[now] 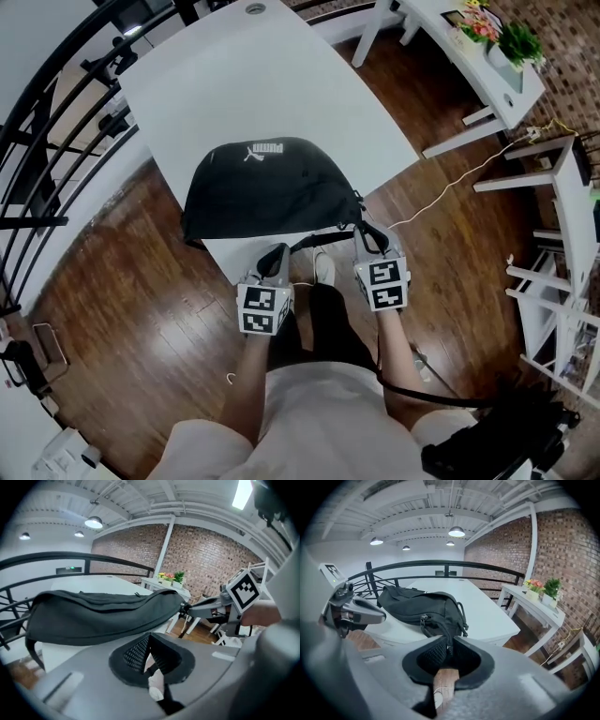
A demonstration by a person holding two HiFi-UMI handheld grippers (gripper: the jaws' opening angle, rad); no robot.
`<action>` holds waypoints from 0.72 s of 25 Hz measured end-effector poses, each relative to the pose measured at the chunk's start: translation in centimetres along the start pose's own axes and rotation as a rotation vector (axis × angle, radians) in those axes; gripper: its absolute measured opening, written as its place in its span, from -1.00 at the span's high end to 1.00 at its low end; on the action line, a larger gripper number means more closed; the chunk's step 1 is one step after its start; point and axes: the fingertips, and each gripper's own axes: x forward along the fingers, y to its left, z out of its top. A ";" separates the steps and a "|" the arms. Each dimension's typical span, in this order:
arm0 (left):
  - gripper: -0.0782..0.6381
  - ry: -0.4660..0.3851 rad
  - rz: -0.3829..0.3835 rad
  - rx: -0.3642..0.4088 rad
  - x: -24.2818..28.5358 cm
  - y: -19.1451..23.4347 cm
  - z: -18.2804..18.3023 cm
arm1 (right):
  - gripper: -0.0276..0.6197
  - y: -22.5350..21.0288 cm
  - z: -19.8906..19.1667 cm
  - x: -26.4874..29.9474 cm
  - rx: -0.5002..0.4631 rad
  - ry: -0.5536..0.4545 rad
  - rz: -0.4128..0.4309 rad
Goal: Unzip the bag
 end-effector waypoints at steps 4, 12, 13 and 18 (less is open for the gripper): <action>0.22 0.018 -0.222 -0.076 2.7 -6.1 -0.1 | 0.81 0.7 -0.4 -0.2 -0.011 0.010 0.006; 0.53 -0.092 -0.155 -0.199 7.2 -7.6 3.0 | 0.81 1.4 0.2 -0.6 -0.036 -0.001 0.034; 0.70 -0.101 -0.148 -0.186 7.1 -7.8 3.1 | 0.81 1.3 0.2 -0.7 -0.032 -0.004 0.032; 0.71 -0.088 -0.105 -0.122 5.0 -6.1 2.1 | 0.81 0.2 -0.5 -0.4 0.001 0.006 0.007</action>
